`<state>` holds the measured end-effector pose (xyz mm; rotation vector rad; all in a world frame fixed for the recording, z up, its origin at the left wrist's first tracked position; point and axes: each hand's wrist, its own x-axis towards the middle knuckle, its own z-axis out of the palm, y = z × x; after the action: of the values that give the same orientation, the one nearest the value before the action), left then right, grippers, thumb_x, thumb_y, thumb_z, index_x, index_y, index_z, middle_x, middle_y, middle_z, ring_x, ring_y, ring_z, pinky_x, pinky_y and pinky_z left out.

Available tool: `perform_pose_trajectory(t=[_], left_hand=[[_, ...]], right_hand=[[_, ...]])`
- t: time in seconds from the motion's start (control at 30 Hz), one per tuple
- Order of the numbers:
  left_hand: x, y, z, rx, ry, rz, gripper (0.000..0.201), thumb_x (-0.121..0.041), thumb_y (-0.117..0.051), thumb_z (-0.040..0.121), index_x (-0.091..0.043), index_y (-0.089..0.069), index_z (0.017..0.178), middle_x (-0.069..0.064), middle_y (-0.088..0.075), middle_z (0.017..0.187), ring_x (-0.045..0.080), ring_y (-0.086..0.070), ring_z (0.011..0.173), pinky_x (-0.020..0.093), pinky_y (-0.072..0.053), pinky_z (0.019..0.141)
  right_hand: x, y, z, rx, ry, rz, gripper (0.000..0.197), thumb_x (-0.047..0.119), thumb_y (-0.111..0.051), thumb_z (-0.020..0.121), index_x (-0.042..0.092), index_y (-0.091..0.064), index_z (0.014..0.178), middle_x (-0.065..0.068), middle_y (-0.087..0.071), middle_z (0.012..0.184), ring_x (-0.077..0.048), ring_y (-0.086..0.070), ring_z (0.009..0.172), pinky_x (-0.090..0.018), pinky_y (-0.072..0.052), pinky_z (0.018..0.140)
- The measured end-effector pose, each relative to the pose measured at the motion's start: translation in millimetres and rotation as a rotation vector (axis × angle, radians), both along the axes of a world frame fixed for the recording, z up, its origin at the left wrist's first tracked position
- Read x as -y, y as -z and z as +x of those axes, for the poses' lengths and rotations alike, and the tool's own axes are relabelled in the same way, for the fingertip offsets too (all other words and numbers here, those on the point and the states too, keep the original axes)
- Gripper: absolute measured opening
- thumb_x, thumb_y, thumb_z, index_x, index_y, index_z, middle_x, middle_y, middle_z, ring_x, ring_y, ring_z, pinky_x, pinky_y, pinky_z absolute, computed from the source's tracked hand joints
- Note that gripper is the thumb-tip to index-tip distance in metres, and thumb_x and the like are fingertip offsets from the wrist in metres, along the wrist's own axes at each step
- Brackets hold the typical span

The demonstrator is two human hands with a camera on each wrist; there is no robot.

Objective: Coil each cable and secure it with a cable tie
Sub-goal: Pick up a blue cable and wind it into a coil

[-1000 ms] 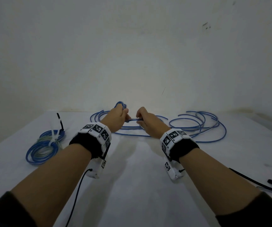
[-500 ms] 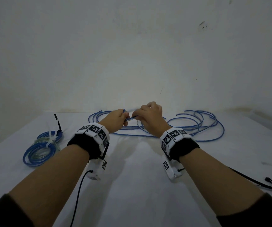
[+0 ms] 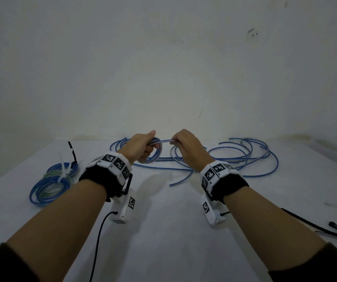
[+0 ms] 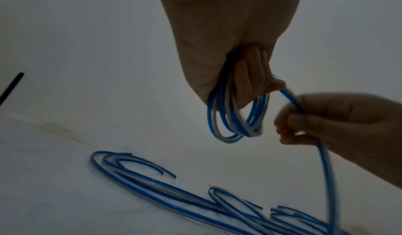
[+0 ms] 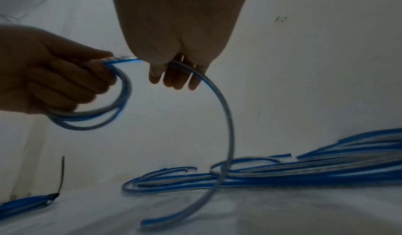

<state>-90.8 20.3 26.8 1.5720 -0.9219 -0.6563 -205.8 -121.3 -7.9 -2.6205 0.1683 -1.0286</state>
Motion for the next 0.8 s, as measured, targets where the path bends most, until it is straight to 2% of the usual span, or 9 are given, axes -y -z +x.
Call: perform_pose_trajectory(t=[0.07, 0.13, 0.2, 0.3, 0.43, 0.53, 0.63, 0.73, 0.8], left_hand=[[-2, -3, 2, -0.038, 0.0, -0.003, 0.049, -0.03, -0.032, 0.101, -0.007, -0.054, 0.064, -0.01, -0.026, 0.038, 0.004, -0.02, 0.032, 0.012, -0.017, 0.036], [-4, -4, 4, -0.06, 0.0, 0.001, 0.045, -0.023, -0.031, 0.1, -0.006, -0.052, 0.064, -0.01, -0.025, 0.039, 0.005, -0.02, 0.032, 0.013, -0.016, 0.037], [-5, -4, 7, -0.108, 0.007, -0.021, 0.041, -0.02, -0.029, 0.098, -0.007, -0.048, 0.064, -0.009, -0.024, 0.04, 0.006, -0.019, 0.033, 0.013, -0.017, 0.037], [-3, -4, 11, -0.237, 0.001, -0.109, 0.038, -0.021, -0.027, 0.101, -0.011, -0.042, 0.067, -0.01, -0.025, 0.04, 0.006, -0.02, 0.032, 0.012, -0.018, 0.037], [-2, -4, 14, -0.404, 0.005, -0.251, 0.037, -0.024, -0.026, 0.103, -0.012, -0.043, 0.072, -0.006, -0.041, 0.044, 0.009, -0.038, 0.036, 0.014, -0.032, 0.042], [-4, -4, 11, -0.435, 0.087, -0.261, 0.035, -0.025, -0.026, 0.103, -0.011, -0.045, 0.076, -0.005, -0.043, 0.046, 0.009, -0.039, 0.039, 0.015, -0.036, 0.044], [-6, -5, 9, -0.428, 0.149, -0.245, 0.037, -0.027, -0.026, 0.103, -0.01, -0.049, 0.08, -0.008, -0.035, 0.047, 0.005, -0.032, 0.038, 0.016, -0.034, 0.042], [-6, -7, 13, -0.482, 0.151, -0.279, 0.039, -0.029, -0.025, 0.102, -0.011, -0.049, 0.077, -0.009, -0.032, 0.045, 0.004, -0.027, 0.035, 0.016, -0.029, 0.039], [-5, -9, 14, -0.527, 0.128, -0.316, 0.039, -0.028, -0.025, 0.101, -0.01, -0.046, 0.074, -0.008, -0.03, 0.043, 0.004, -0.026, 0.034, 0.015, -0.027, 0.039]], right_hand=[[11, 8, -5, 0.013, 0.141, -0.114, 0.025, 0.019, -0.049, 0.091, 0.003, -0.068, 0.088, -0.015, -0.059, 0.088, -0.035, -0.052, 0.082, -0.035, -0.039, 0.073], [17, 12, -11, -0.015, 0.248, -0.141, 0.027, 0.026, -0.051, 0.092, 0.006, -0.069, 0.092, -0.013, -0.059, 0.091, -0.034, -0.052, 0.084, -0.039, -0.042, 0.069], [18, 12, -17, -0.079, 0.235, -0.035, 0.027, 0.028, -0.049, 0.096, 0.006, -0.064, 0.098, -0.012, -0.058, 0.092, -0.031, -0.054, 0.085, -0.039, -0.043, 0.071], [18, 9, -22, -0.088, 0.238, 0.133, 0.024, 0.03, -0.054, 0.094, 0.005, -0.055, 0.097, -0.009, -0.057, 0.079, -0.026, -0.054, 0.075, -0.04, -0.043, 0.068], [16, 10, -21, 0.002, 0.175, 0.326, 0.019, 0.013, -0.059, 0.09, 0.006, -0.046, 0.103, -0.012, -0.06, 0.077, -0.027, -0.06, 0.074, -0.045, -0.052, 0.073], [15, 8, -18, 0.09, 0.165, 0.424, 0.027, 0.007, -0.059, 0.089, 0.01, -0.037, 0.105, -0.012, -0.059, 0.081, -0.022, -0.055, 0.066, -0.04, -0.051, 0.07], [15, 7, -17, 0.139, 0.16, 0.448, 0.021, 0.007, -0.06, 0.088, 0.011, -0.041, 0.096, -0.008, -0.054, 0.082, -0.021, -0.051, 0.064, -0.034, -0.048, 0.064], [15, 8, -19, 0.123, 0.134, 0.475, 0.017, 0.006, -0.058, 0.089, 0.014, -0.045, 0.097, -0.015, -0.059, 0.079, -0.021, -0.053, 0.061, -0.036, -0.049, 0.063], [13, 9, -19, 0.114, 0.087, 0.472, 0.015, 0.004, -0.053, 0.09, 0.015, -0.045, 0.095, -0.015, -0.059, 0.076, -0.014, -0.052, 0.055, -0.034, -0.048, 0.058]])
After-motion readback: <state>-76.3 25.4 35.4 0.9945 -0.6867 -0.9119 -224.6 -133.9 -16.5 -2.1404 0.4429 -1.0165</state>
